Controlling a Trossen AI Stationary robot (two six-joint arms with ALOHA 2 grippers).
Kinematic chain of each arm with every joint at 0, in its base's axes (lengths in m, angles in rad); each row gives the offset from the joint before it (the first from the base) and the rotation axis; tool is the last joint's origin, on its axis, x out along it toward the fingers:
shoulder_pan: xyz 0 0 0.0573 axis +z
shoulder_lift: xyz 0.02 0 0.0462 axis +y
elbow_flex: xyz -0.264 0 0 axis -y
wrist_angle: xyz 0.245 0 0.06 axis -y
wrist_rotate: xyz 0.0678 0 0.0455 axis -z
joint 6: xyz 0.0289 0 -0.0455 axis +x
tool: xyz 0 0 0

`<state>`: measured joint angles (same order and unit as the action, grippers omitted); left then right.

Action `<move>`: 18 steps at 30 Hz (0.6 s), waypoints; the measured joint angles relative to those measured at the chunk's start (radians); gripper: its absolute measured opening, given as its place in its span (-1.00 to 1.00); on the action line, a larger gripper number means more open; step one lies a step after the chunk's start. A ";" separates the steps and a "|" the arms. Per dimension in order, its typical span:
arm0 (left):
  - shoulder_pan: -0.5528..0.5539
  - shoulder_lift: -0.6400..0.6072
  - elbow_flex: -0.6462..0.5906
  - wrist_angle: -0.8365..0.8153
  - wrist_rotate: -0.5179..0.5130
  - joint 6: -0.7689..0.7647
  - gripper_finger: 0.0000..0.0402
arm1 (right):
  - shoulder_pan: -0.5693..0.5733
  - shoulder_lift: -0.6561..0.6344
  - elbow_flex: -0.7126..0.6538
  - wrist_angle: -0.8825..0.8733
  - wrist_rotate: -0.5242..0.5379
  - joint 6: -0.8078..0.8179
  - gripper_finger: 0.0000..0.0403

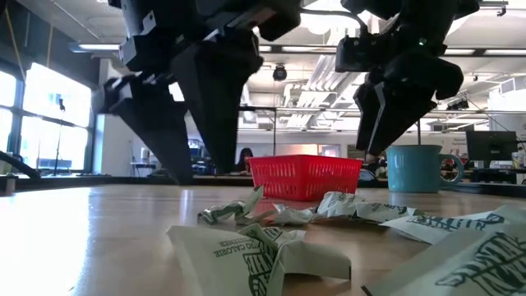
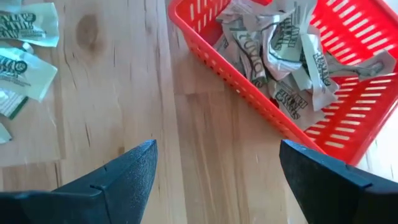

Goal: Pick and place items into bin
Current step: Put the truvia packet into the red bin

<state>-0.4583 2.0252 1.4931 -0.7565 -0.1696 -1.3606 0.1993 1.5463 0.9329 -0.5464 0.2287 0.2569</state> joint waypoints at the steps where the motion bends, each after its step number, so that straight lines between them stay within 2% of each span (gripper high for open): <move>1: 0.001 0.000 0.001 -0.016 -0.019 -0.007 0.26 | 0.000 0.000 0.000 -0.004 0.000 0.000 0.62; 14: 0.014 0.079 0.005 0.000 -0.053 0.034 0.24 | 0.000 -0.001 0.000 -0.040 -0.001 0.015 0.62; 18: 0.013 0.084 0.006 -0.011 -0.059 0.063 0.05 | 0.000 -0.001 0.000 -0.040 0.007 0.014 0.63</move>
<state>-0.4454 2.1090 1.4990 -0.7672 -0.2288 -1.2975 0.1993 1.5455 0.9329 -0.5865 0.2359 0.2707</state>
